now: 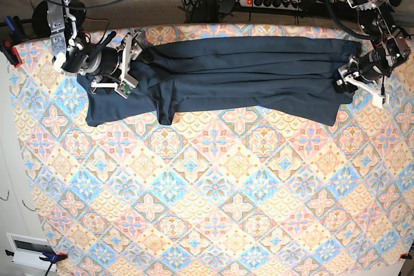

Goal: Layout the t-shirt on the table in an organized manner, then fold the t-shirt properly
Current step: 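Drag the folded strip with both grippers to flatten it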

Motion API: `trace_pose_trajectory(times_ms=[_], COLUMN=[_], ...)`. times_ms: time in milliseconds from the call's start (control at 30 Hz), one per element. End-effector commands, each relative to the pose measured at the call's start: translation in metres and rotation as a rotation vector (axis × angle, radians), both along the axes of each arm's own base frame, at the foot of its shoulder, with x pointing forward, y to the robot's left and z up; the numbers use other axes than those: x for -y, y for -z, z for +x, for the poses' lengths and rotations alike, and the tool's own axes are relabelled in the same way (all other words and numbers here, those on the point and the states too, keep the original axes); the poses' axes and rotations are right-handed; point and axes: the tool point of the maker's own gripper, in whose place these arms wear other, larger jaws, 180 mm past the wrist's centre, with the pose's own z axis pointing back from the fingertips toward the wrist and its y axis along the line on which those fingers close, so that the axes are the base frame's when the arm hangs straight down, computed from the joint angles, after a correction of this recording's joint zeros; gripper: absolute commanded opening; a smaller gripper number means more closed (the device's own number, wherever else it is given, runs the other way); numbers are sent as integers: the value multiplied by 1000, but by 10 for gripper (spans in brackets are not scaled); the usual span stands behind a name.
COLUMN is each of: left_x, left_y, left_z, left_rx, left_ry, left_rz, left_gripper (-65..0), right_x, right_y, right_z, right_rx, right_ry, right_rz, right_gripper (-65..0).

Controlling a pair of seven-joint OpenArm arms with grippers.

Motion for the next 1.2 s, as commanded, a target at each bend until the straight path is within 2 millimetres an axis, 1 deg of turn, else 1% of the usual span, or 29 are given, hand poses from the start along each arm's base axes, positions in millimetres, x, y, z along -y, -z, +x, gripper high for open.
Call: trace_pose_trajectory(times_ms=[0, 100, 133, 200, 267, 333, 400, 433, 500, 567, 600, 700, 767, 933, 1033, 1167], left_x=[-12, -15, -15, -17, -25, -36, -42, -42, -48, -47, -45, -26, -11, 13, 23, 24], left_y=[-9, -4, -2, 1, 1, -2, -3, -3, -7, -6, -6, 3, 6, 2, -5, -7], left_z=[-1, -13, -16, -24, -33, -39, -45, -45, -44, -42, -42, -37, -27, -14, -8, -7], left_rx=[-4, -32, -40, -59, -65, -62, -65, -64, -63, -61, -61, -80, -61, 1, 49, 61], left_ry=[11, 12, 11, 10, -19, -57, -78, -78, -74, -74, -71, -11, 3, -4, -9, -11], left_rz=[35, 44, 46, 49, 52, 58, 64, 63, 79, 76, 74, 56, 27, -74, -147, -165], left_gripper=[-254, -254, -254, -254, -254, -254, -254, -254, -254, -254, -254, -254, -254, -254, -254, -261], right_x=[-1, -1, -1, -1, -1, -1, -1, -1, -1, -1, -1, -1, -1, -1, -1, -1], right_y=[-9, -9, -11, -18, -27, -29, -30, -30, -30, -30, -30, -30, -30, -30, -31, -31], right_z=[7, 7, 10, 23, 36, 40, 41, 42, 42, 42, 42, 42, 42, 42, 42, 42], right_rx=[36, 36, 44, 77, 113, 124, 128, 128, 128, 128, 128, 128, 128, 128, 130, 130], right_ry=[-6, -5, -5, -6, -5, -5, -5, -5, -5, -5, -5, -5, -5, -5, -5, -5], right_rz=[16, 18, 18, 17, 17, 17, 17, 17, 17, 17, 17, 17, 17, 17, 17, 17], right_gripper=[-268, -298, -309, -330, -345, -350, -351, -351, -351, -351, -351, -351, -351, -351, -351, -351])
